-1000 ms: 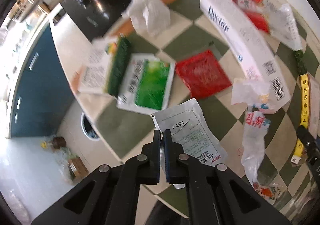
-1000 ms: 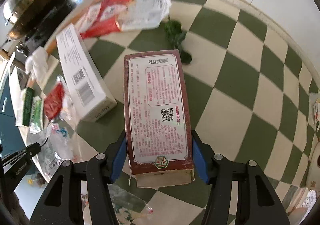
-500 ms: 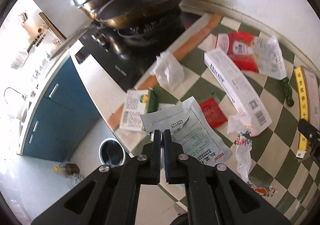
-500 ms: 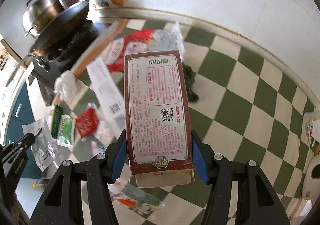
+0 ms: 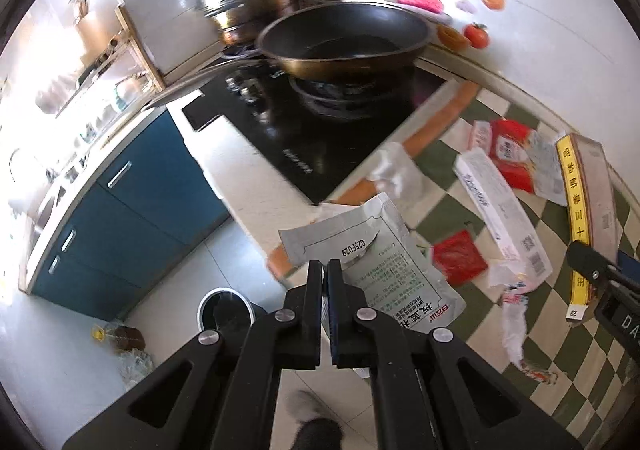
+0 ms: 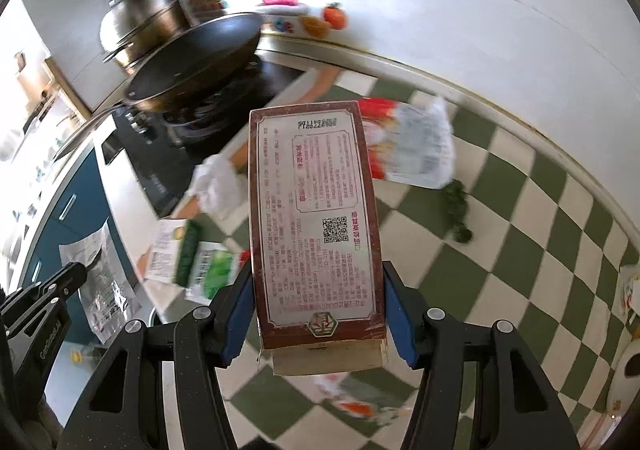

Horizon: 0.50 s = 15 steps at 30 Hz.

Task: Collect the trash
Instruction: 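Carry the sachet and brown box to the white bin and release both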

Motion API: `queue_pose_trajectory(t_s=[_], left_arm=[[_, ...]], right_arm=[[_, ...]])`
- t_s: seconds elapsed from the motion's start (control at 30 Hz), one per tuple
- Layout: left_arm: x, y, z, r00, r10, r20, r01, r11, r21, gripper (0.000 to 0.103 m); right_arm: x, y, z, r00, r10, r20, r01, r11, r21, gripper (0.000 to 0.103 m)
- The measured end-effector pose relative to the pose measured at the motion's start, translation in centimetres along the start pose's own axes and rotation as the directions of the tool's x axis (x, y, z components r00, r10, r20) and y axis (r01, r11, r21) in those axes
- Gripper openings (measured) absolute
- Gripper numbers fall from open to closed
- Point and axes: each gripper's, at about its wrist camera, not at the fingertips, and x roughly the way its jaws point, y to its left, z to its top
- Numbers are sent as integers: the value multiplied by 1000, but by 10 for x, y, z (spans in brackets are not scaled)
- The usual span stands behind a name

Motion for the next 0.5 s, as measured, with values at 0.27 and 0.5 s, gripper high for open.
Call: queue_pose_trajectory(t_s=[0.27, 0.5], left_arm=[[43, 159, -26, 997, -35, -66, 27, 993, -119, 0], [173, 327, -95, 968, -45, -245, -30, 955, -294, 0]], right_arm=[[28, 137, -29, 998, 54, -30, -57, 994, -93, 61], [153, 303, -106, 968, 131, -212, -171, 968, -183, 61]])
